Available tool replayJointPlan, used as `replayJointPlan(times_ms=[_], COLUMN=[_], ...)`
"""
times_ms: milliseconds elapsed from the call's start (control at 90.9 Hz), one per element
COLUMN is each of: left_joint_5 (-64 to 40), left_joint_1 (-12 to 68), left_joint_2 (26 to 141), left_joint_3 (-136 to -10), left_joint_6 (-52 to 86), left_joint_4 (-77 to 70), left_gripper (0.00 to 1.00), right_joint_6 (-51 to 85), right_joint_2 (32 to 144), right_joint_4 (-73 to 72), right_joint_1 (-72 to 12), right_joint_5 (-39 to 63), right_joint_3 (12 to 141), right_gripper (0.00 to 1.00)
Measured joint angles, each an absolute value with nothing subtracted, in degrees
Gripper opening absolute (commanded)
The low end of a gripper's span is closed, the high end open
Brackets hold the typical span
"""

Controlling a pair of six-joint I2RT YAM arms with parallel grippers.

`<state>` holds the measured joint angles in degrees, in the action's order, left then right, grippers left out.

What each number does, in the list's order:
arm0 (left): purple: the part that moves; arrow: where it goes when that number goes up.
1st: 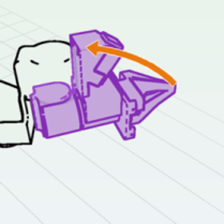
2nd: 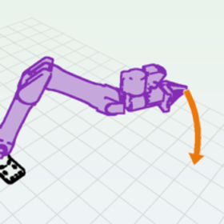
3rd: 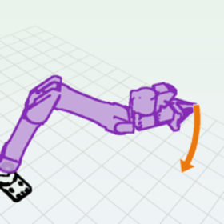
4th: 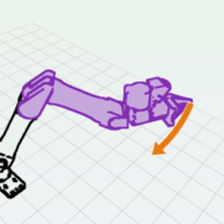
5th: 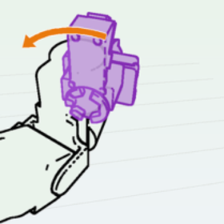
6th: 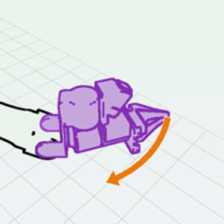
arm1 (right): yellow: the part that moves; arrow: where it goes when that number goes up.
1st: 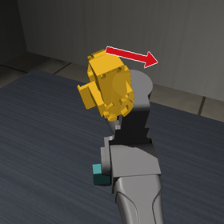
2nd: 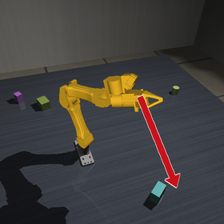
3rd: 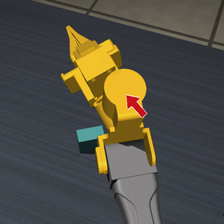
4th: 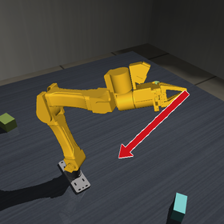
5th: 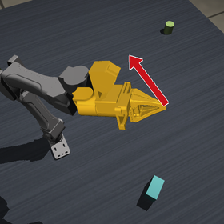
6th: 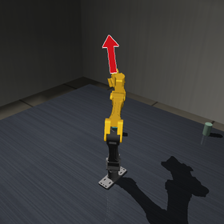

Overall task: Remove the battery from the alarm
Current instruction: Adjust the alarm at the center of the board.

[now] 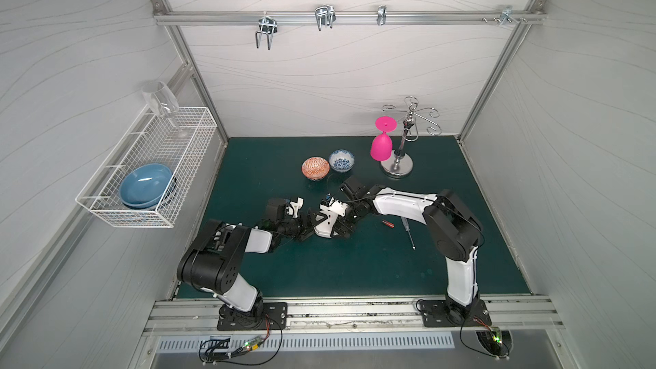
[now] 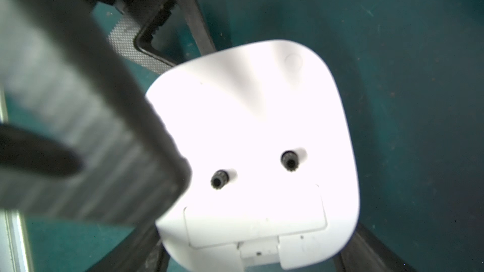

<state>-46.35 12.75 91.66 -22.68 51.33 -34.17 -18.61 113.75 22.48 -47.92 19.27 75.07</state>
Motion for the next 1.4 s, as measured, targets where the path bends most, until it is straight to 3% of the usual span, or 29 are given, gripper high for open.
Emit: replayJointPlan(times_ms=[209, 616, 792, 925, 1057, 1178, 1288, 1398], left_joint_5=[-48.9, -50.5, -49.0, -45.2, -32.7, -13.0, 6.4, 25.2], left_joint_1=[12.8, 14.1, 14.5, 15.5, 22.6, 34.9, 44.6, 52.6], left_joint_2=[97.2, 103.1, 98.4, 89.6, 79.7, 77.1, 81.7, 93.4], left_joint_3=[-22.6, -21.6, -21.4, -22.5, -30.6, -44.1, -55.4, -64.6], left_joint_6=[57.2, 63.9, 62.1, 55.5, 43.8, 32.5, 25.5, 21.2], left_joint_4=[-42.9, -54.8, -48.2, -32.5, -7.7, 11.7, 24.8, 35.2], left_gripper=[0.76, 0.41, 0.37, 0.37, 0.36, 0.35, 0.34, 0.34], right_joint_6=[-16.3, -12.9, -10.2, -7.0, -2.7, 2.0, 4.9, 6.4], right_joint_2=[113.8, 111.4, 103.9, 92.9, 81.6, 71.7, 65.2, 61.1], right_joint_4=[21.4, 18.3, 18.0, 18.1, 18.6, 20.8, 24.4, 27.6], right_joint_1=[-47.8, -47.5, -45.3, -40.9, -35.2, -28.5, -23.6, -21.5], right_joint_5=[19.9, 19.0, 18.7, 17.8, 14.5, 10.1, 2.9, -4.4], right_joint_3=[74.8, 70.8, 65.7, 62.0, 59.2, 56.6, 56.1, 55.7], right_gripper=[0.83, 0.94, 0.99, 0.99, 0.99, 0.99, 0.99, 0.99])
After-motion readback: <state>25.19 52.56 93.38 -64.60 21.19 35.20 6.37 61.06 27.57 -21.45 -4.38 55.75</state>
